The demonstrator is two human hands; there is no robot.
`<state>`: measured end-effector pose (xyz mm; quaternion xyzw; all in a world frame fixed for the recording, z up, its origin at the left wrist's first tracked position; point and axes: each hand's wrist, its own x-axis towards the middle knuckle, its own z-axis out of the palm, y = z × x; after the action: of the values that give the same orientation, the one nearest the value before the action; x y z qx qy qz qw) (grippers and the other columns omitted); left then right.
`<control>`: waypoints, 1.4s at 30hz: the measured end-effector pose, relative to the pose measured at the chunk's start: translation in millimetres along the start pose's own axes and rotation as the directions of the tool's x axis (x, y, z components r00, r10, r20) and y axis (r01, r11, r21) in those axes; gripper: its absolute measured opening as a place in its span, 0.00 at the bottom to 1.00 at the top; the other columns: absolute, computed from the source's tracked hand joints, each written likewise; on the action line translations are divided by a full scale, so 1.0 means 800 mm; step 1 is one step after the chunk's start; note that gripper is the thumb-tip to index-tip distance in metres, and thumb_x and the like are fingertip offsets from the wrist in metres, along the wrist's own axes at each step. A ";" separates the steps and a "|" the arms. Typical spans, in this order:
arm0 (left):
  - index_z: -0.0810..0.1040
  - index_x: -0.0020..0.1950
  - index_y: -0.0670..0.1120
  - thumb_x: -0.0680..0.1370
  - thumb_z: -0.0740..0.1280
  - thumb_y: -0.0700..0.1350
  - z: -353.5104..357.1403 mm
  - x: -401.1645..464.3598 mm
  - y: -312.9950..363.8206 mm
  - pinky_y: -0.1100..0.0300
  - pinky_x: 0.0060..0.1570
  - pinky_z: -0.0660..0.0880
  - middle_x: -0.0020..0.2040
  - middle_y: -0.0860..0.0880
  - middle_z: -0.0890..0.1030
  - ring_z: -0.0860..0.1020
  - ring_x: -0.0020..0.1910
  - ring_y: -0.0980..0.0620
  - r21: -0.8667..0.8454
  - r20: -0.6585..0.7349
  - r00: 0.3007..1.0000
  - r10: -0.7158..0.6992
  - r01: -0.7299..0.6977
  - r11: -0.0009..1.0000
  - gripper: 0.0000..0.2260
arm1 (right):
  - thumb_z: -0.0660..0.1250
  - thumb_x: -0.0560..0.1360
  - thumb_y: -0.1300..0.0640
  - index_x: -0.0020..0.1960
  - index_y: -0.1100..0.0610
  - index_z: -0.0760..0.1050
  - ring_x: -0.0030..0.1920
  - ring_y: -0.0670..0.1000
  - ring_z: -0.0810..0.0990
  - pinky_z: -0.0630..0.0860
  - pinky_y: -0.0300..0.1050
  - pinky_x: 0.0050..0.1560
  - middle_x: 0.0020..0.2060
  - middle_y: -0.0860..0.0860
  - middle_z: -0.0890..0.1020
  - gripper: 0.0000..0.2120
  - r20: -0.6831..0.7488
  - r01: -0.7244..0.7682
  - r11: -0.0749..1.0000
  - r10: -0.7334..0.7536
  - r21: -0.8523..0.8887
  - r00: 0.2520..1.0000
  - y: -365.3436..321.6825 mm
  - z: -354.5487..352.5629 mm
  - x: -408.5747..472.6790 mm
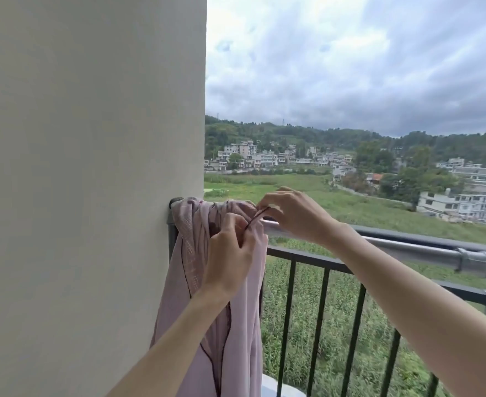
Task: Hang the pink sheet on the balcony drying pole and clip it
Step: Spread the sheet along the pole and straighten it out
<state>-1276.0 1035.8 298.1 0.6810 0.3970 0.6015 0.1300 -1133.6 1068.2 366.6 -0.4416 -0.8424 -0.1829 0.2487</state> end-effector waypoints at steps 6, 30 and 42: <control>0.74 0.47 0.45 0.77 0.64 0.50 0.084 -0.026 0.051 0.69 0.23 0.66 0.31 0.52 0.78 0.72 0.23 0.61 -0.061 0.097 0.995 0.022 -0.016 0.998 0.09 | 0.60 0.78 0.59 0.54 0.59 0.77 0.41 0.52 0.79 0.78 0.49 0.47 0.47 0.55 0.83 0.10 0.022 -0.204 0.978 0.203 0.036 0.979 0.048 -0.051 -0.081; 0.79 0.51 0.44 0.72 0.70 0.52 0.446 -0.155 0.307 0.56 0.50 0.62 0.47 0.47 0.77 0.74 0.49 0.47 0.320 -0.014 0.945 0.326 -0.305 0.897 0.14 | 0.64 0.74 0.67 0.51 0.64 0.79 0.43 0.47 0.79 0.73 0.25 0.44 0.46 0.56 0.84 0.08 -0.225 -0.398 0.884 0.452 0.246 0.863 0.289 -0.235 -0.434; 0.77 0.39 0.49 0.74 0.59 0.52 0.584 -0.178 0.394 0.51 0.53 0.63 0.38 0.58 0.74 0.69 0.40 0.56 0.109 -0.161 0.947 0.279 -0.264 0.958 0.11 | 0.64 0.76 0.61 0.48 0.55 0.80 0.35 0.52 0.82 0.80 0.51 0.38 0.38 0.52 0.85 0.06 -0.195 -0.343 0.939 0.343 0.037 0.919 0.396 -0.311 -0.536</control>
<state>-718.6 871.9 289.5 0.6787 0.3350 0.6533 -0.0186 -596.2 829.0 346.7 -0.5616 -0.7233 -0.1786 0.3598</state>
